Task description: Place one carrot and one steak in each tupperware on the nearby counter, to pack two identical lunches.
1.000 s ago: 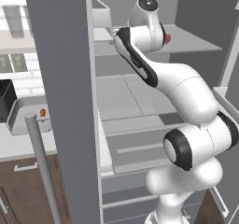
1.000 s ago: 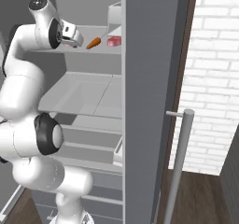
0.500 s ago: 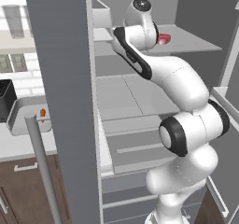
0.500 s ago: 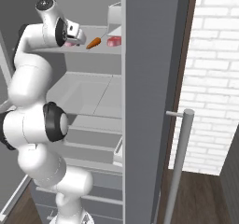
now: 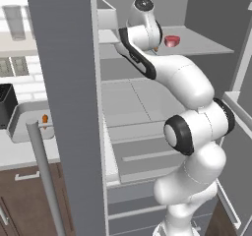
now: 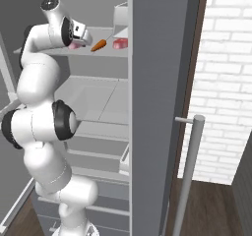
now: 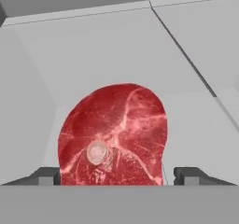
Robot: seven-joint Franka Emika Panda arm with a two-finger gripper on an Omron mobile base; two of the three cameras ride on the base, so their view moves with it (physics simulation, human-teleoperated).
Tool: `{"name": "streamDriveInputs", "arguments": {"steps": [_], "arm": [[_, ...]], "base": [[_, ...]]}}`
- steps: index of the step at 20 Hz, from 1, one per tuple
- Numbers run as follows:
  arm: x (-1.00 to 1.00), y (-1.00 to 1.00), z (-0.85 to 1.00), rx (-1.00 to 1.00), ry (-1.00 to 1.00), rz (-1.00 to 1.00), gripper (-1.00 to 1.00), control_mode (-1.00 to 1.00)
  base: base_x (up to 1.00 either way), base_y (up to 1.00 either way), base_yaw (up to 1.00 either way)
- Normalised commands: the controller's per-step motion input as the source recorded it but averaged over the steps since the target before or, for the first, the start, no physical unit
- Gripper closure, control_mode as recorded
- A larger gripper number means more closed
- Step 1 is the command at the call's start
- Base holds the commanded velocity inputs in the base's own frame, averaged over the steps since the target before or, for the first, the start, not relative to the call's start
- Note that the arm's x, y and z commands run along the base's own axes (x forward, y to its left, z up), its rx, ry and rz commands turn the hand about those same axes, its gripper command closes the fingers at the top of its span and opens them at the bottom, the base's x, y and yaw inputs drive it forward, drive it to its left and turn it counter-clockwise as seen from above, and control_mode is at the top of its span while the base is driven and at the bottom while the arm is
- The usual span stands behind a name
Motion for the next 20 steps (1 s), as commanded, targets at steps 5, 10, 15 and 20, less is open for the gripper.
{"name": "streamDriveInputs", "arguments": {"steps": [5, 10, 15, 20], "arm": [[-0.12, -0.03, -0.29, 0.00, 0.00, -0.18, 1.00, -1.00], [-0.47, -0.31, -0.40, 0.00, 0.00, -0.25, 1.00, -1.00], [-0.93, -0.42, -0.01, 0.02, -0.02, -0.10, 1.00, -1.00], [-1.00, -0.27, 0.00, 0.01, -0.04, 0.00, 1.00, -1.00]], "base": [[0.00, 0.00, 0.00], [0.00, 0.00, 0.00], [0.00, 0.00, 0.00], [0.00, 0.00, 0.00]]}}
